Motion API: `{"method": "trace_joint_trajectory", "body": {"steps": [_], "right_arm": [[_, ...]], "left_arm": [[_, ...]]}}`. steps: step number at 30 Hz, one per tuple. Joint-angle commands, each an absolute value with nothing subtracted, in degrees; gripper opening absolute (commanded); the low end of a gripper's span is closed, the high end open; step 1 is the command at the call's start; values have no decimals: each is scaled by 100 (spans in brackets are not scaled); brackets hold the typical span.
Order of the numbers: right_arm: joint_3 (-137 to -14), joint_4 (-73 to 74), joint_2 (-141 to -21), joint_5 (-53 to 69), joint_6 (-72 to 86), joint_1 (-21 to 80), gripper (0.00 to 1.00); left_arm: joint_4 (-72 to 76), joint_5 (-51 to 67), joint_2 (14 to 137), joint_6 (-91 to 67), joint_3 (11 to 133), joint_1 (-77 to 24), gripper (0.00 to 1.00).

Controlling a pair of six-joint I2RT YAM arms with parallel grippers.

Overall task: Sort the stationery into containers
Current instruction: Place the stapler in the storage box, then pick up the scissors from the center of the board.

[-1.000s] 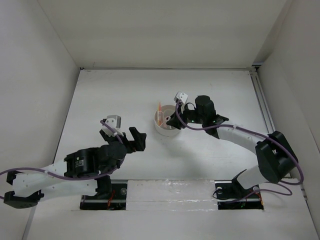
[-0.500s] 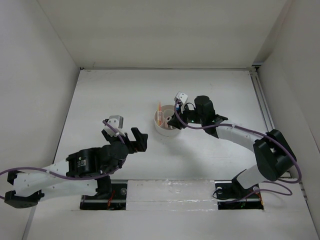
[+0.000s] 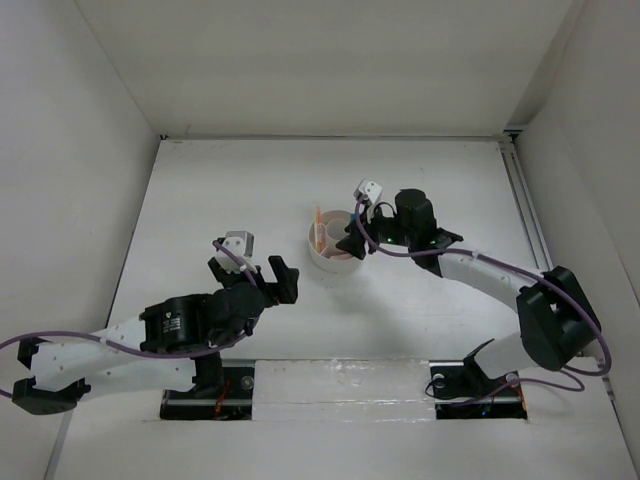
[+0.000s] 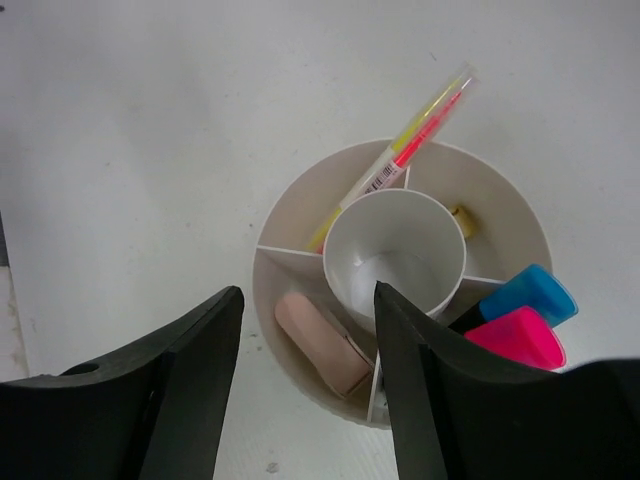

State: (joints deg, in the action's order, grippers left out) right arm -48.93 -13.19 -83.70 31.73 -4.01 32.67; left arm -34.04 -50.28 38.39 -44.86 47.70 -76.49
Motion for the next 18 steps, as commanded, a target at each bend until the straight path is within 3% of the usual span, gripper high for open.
{"method": "trace_joint_trajectory", "body": {"steps": [1,3,4,5,7,8,9,14,18], "right_arm": [[-5019,-1441,-7947,3182,-238,3243,61],[-4966,-1441,-7718,2964,-115,3190,64],[-4888,-1494,-7438,2831,-45,3190,76],[-4808,-1494,-7288,2552,182,3190,76],[-4703,-1494,-7006,1427,447,3069,83],[-4650,-1494,-6813,1058,901,3006,95],[-4649,-1198,-6812,785,1088,2867,98],[-5534,1030,-7529,-298,2151,1726,97],[-5599,1617,-7910,-439,2513,1152,95]], "left_arm": [[-3471,-5212,3867,-4648,4816,-7664,100],[-3620,-5334,3867,-4842,4869,-7664,100],[-3621,-5335,3867,-4912,4869,-7664,100],[-3673,-5387,3867,-4913,4869,-7664,100],[-3674,-5388,3867,-4966,4869,-7664,100],[-3674,-5388,3937,-4966,4869,-7664,100],[-3613,-5327,4129,-4966,4869,-7664,100],[-3315,-5221,5279,-4949,5123,-7611,100],[-1981,-4468,5730,-4239,5072,-7331,100]]}}
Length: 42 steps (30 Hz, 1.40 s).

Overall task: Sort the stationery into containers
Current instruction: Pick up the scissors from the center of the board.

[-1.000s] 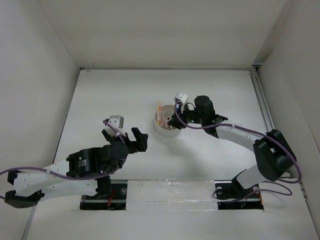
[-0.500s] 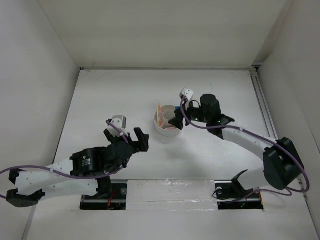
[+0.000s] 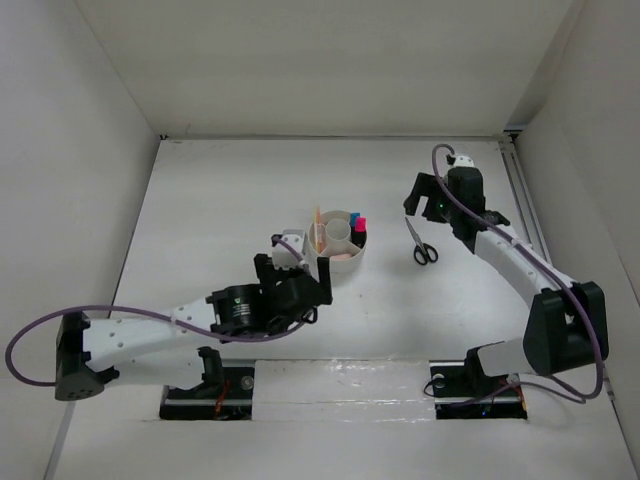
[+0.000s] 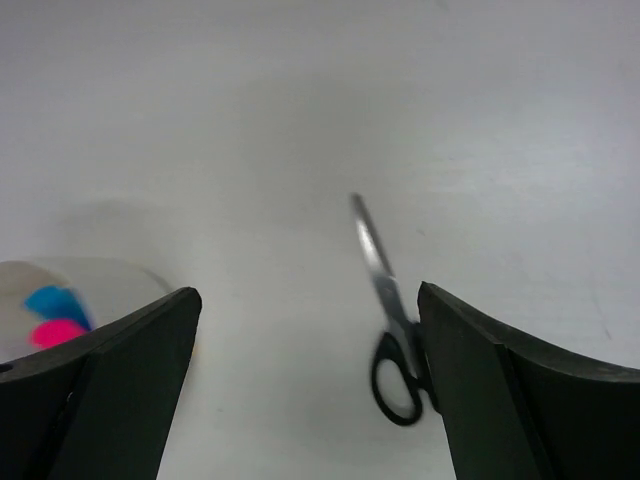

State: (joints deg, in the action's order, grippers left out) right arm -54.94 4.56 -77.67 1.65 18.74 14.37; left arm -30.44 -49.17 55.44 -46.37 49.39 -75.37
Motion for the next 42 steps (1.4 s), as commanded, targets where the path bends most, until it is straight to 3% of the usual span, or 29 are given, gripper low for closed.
{"method": "trace_joint_trajectory", "body": {"steps": [1,9,13,17,18,28,42], "right_arm": [[-5546,1687,-7971,-439,2566,1073,95],[-5159,2188,-7674,-773,2742,713,89],[-4992,2338,-7620,-774,2804,572,68],[-4869,2399,-7734,-773,2751,378,62],[-4869,2469,-7804,-773,2751,378,57],[-5062,2637,-8515,-712,2689,448,57],[-5422,2847,-9377,-659,2470,677,47]], "left_arm": [[-1717,-3925,5817,-3984,5071,-7104,100],[-1362,-3753,6030,-4096,4966,-7102,100],[-1249,-3858,5977,-4096,4834,-7102,100],[-1126,-3806,5977,-3991,4703,-7102,100],[-1125,-3806,5977,-3990,4702,-7102,100],[-888,-3753,6161,-3762,4702,-7102,100],[-782,-3805,6213,-3481,4702,-7102,100]]}}
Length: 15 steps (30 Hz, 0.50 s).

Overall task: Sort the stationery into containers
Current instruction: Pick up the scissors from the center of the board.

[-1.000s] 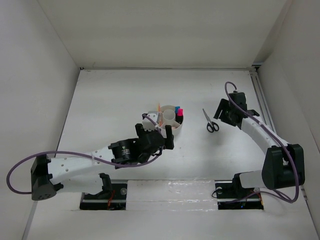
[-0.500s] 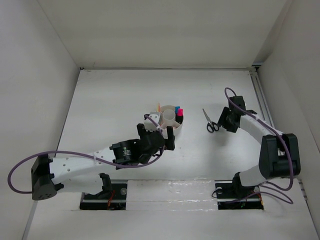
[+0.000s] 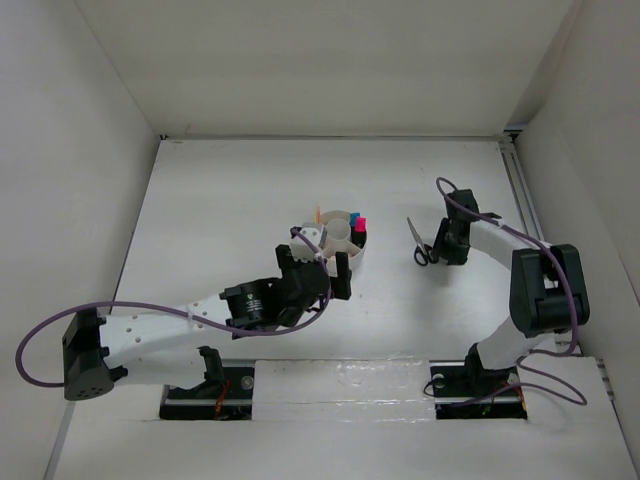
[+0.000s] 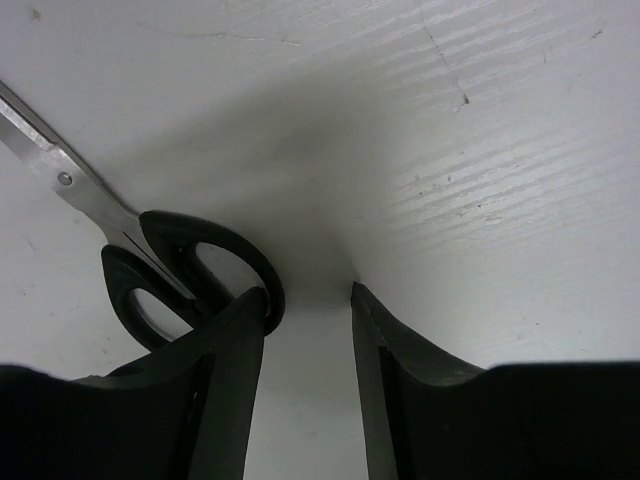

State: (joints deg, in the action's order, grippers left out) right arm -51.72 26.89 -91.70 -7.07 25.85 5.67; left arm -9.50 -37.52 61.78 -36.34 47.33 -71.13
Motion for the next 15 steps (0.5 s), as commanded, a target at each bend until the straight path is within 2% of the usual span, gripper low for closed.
{"method": "trace_joint_trajectory", "body": {"steps": [1,7,8,10,11,12,15], "right_arm": [[-5536,2900,-9439,-659,2470,729,45],[-5730,3085,-9571,-791,2417,861,23],[-5730,3085,-9571,-713,2356,861,23],[-5730,3085,-9632,-572,2355,861,16],[-5730,3085,-9633,-571,2355,861,5],[-5730,3015,-9633,-571,2355,861,0],[-5669,2875,-9571,-519,2355,861,0]], "left_arm": [[-782,-3806,6214,-3480,4702,-7102,100],[-677,-3806,6267,-3480,4702,-7102,100],[-677,-3806,6267,-3480,4754,-7102,100],[-677,-3806,6267,-3428,4755,-7102,100],[-677,-3806,6319,-3428,4755,-7102,100],[-677,-3806,6319,-3428,4816,-7102,100],[-563,-3806,6319,-3428,4816,-7102,100]]}}
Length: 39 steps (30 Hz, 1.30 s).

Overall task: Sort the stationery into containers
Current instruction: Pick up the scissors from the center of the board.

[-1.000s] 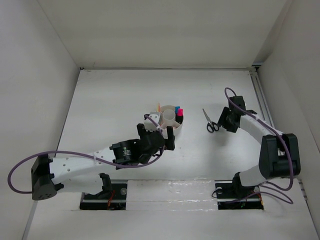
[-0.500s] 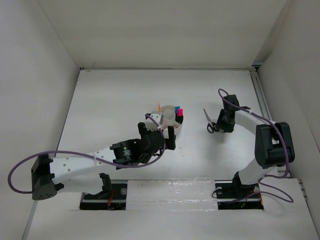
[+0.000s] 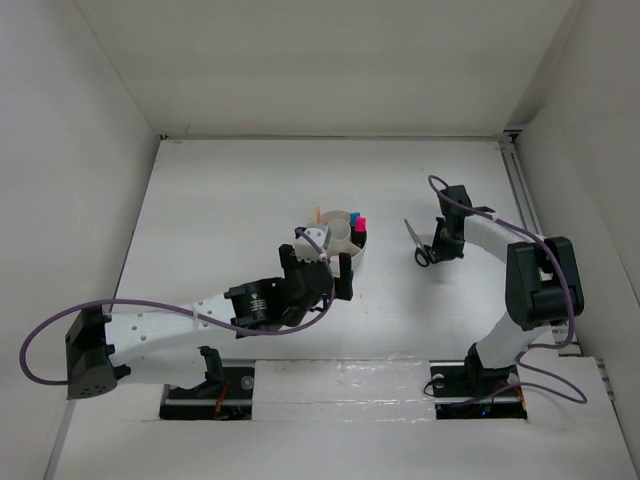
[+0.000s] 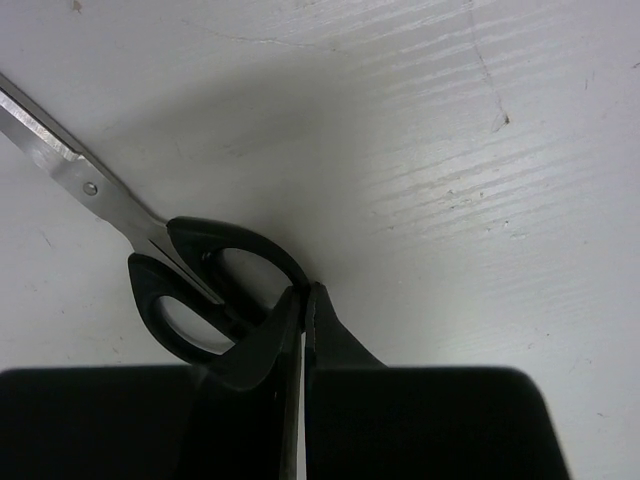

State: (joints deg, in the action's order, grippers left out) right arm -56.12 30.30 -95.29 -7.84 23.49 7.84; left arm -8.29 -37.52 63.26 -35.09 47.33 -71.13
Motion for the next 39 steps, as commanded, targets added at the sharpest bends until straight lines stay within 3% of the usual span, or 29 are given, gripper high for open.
{"method": "trace_joint_trajectory", "body": {"steps": [1,15,27,35,39], "right_arm": [[-5617,2778,-9502,-519,2355,861,0],[-5318,2497,-7612,-607,2706,1213,0],[-4835,1837,-5627,-228,3506,2416,0],[-4745,1416,-5071,-149,3911,3137,0],[-4896,1415,-5194,-281,3911,3497,0]], "left_arm": [[-563,-3806,6319,-3376,4816,-7102,100],[412,-3735,6083,-3165,4685,-7102,100],[3365,-3612,6108,-1750,4359,-7049,100],[3867,-1795,6258,-2232,4272,-5899,100],[4078,-1679,6205,-2127,4211,-5897,100]]}}
